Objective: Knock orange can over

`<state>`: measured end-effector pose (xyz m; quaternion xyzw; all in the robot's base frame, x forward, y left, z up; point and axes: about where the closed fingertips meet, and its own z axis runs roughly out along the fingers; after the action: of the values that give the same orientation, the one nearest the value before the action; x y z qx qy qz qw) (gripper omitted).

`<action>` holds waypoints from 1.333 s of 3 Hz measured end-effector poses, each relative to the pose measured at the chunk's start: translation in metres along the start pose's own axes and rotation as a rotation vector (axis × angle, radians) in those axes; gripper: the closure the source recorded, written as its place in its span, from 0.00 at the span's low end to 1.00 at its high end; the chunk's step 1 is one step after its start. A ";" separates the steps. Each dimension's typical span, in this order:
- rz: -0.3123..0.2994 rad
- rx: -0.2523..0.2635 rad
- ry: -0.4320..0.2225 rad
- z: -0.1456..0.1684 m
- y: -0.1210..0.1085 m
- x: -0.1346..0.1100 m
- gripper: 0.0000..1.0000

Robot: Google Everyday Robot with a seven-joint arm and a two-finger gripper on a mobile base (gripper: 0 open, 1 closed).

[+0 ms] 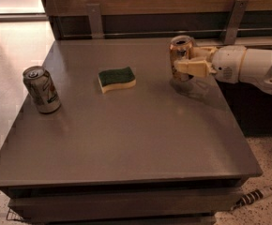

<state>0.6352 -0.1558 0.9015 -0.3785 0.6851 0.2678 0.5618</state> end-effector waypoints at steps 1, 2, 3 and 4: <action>-0.006 0.014 0.108 -0.011 -0.004 -0.004 1.00; -0.004 0.038 0.217 -0.024 -0.008 -0.002 1.00; -0.007 0.063 0.386 -0.033 -0.009 0.005 1.00; -0.011 0.064 0.499 -0.035 -0.006 0.014 1.00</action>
Offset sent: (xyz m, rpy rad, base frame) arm -0.0144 -0.0486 0.0093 -0.2979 0.1859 -0.0986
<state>0.6189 -0.1902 0.8960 -0.4186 0.8088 0.1410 0.3883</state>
